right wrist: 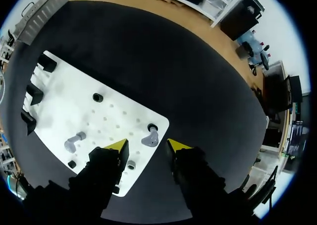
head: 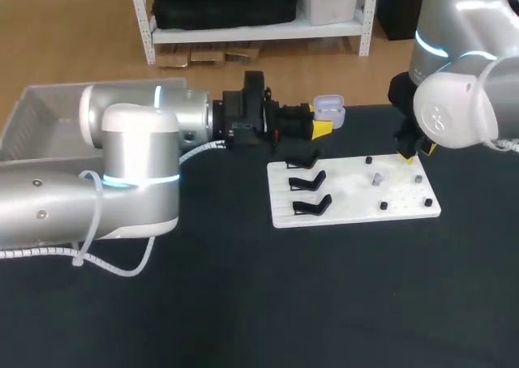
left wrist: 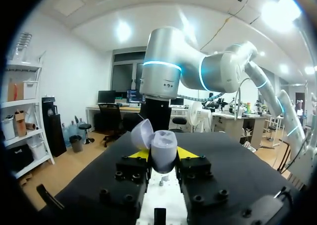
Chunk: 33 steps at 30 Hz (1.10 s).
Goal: Pick up each earbud case from the left stands, insert the matching earbuds, close the lid, and place the case in the box.
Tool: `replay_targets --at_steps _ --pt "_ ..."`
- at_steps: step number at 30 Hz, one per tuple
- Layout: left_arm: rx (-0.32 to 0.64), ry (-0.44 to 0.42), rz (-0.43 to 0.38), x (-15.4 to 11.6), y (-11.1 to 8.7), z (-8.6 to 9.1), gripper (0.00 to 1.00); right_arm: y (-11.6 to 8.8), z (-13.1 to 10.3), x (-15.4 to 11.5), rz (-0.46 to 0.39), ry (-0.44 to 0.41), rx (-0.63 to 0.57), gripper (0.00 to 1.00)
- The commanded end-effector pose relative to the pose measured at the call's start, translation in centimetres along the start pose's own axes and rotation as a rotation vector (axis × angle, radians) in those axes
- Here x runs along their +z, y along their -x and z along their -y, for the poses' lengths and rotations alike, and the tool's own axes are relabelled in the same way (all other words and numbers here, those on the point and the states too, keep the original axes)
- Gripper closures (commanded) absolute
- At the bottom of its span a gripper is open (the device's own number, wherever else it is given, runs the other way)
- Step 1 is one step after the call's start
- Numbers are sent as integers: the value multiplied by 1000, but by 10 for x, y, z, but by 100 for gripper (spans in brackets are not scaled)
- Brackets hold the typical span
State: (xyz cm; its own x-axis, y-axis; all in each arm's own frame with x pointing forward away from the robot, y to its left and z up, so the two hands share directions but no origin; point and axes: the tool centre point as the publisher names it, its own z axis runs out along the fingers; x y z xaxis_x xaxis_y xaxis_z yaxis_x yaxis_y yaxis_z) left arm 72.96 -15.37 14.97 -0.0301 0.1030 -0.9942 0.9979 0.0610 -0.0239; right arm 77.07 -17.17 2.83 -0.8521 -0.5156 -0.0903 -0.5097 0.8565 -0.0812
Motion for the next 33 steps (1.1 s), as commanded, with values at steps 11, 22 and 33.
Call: replay_targets --at_steps 11,22,33 --pt "1 0 3 0 -1 -1 100 7 1 6 -4 -12 36 65" --pt "1 0 3 0 -1 -1 100 5 2 5 -21 -22 54 70" --pt "1 0 3 0 -1 -1 100 4 1 5 -28 -21 67 100"
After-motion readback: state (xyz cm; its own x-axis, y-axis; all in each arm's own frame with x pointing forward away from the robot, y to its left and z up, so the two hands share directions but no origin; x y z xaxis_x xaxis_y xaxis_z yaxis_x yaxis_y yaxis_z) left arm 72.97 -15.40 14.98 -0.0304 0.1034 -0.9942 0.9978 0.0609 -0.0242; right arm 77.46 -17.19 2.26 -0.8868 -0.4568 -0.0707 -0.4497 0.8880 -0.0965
